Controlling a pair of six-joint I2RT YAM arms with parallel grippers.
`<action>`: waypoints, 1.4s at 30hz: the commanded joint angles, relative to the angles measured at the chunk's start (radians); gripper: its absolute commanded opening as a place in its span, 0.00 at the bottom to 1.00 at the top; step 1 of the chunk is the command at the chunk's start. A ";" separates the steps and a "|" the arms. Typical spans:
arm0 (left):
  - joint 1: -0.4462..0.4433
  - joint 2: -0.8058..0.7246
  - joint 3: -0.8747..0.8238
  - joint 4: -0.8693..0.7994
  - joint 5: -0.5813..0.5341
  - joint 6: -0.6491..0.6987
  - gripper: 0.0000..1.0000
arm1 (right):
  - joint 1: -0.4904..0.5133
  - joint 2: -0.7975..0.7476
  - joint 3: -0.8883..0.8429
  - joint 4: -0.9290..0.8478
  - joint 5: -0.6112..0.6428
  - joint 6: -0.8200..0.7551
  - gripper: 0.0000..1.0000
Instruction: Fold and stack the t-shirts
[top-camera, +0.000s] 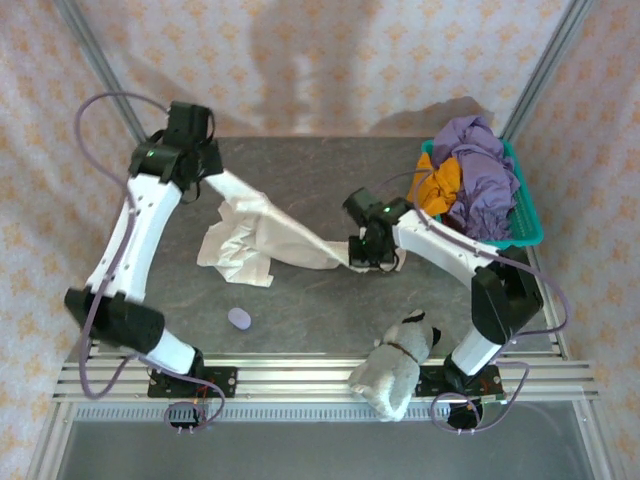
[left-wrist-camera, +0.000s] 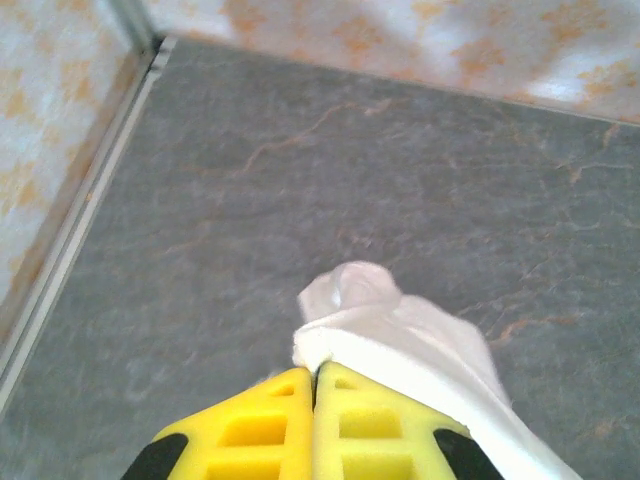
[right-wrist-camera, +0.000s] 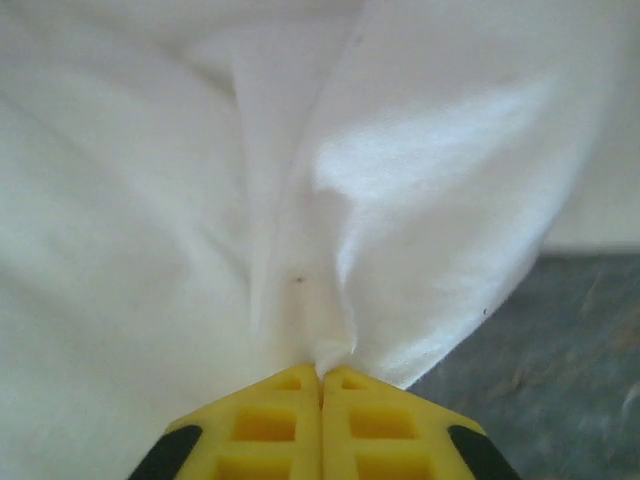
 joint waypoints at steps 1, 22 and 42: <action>0.020 -0.107 -0.151 0.025 0.074 -0.047 0.00 | 0.057 -0.031 -0.057 -0.105 -0.036 0.058 0.27; 0.056 -0.231 -0.455 0.053 0.123 -0.053 0.00 | -0.141 -0.033 0.057 -0.115 0.024 -0.043 0.49; 0.078 -0.226 -0.400 0.019 0.108 -0.032 0.00 | -0.260 0.204 0.183 -0.006 -0.106 -0.257 0.42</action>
